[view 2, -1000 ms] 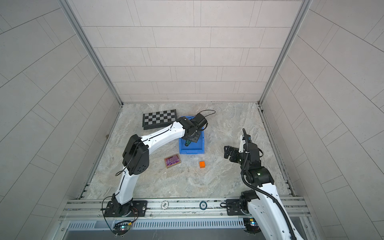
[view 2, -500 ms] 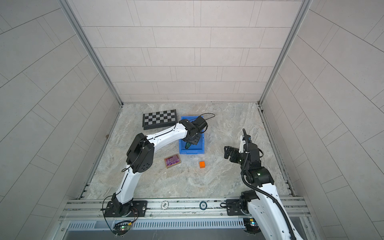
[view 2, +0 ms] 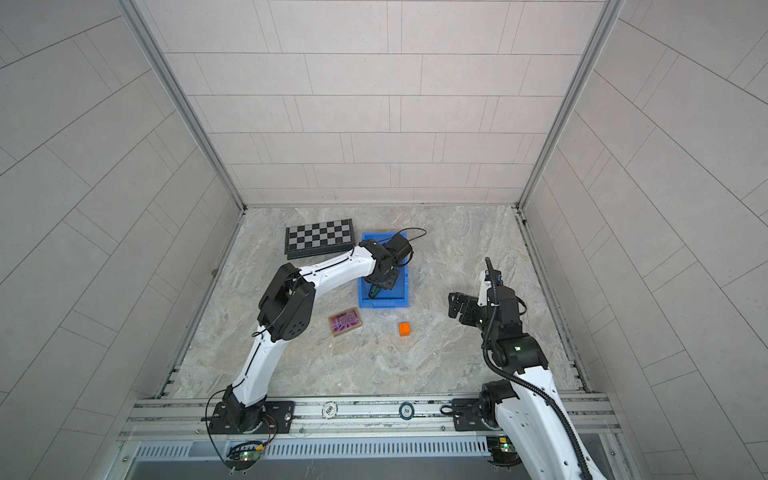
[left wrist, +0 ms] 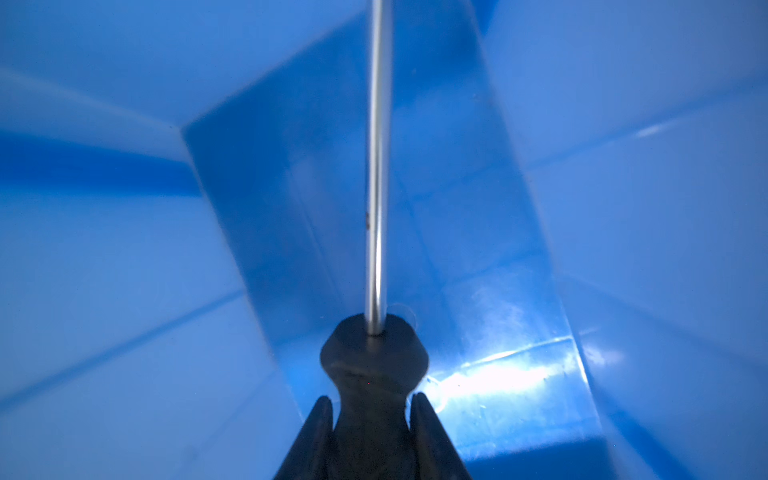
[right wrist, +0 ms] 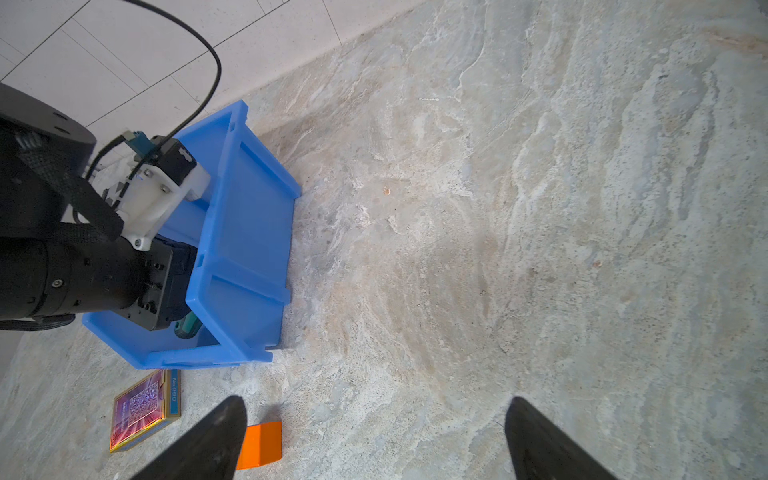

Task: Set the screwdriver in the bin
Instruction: 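Lower the screwdriver into the blue bin and open the left gripper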

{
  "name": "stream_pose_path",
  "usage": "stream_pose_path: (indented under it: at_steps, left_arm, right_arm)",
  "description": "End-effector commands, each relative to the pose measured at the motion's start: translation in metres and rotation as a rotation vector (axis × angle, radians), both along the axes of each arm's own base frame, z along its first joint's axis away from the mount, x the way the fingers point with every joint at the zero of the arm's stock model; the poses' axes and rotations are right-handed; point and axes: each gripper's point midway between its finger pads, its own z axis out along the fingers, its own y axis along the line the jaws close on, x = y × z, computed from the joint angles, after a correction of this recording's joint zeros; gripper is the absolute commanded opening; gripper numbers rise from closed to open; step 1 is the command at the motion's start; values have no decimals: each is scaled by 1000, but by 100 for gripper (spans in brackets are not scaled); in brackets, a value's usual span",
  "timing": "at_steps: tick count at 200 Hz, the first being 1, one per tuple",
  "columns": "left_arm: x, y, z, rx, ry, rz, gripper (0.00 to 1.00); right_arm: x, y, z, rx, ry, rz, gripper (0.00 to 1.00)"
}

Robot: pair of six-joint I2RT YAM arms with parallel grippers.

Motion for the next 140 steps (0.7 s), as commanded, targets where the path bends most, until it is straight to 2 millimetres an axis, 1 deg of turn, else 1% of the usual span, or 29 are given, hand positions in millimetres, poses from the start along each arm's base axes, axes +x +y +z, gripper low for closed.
stream_pose_path:
  at_steps: [1, 80, 140]
  left_arm:
    - [1, 0, -2, -1, -1, 0, 17]
    - [1, -1, -10, 5, 8, -3, 26]
    - [3, -4, -5, -10, 2, -5, 32]
  right_arm:
    - [-2, -2, -3, -7, 3, -3, 99]
    - [-2, -2, -4, -7, 5, -4, 99]
    - [-3, -2, -5, -6, 6, -3, 99]
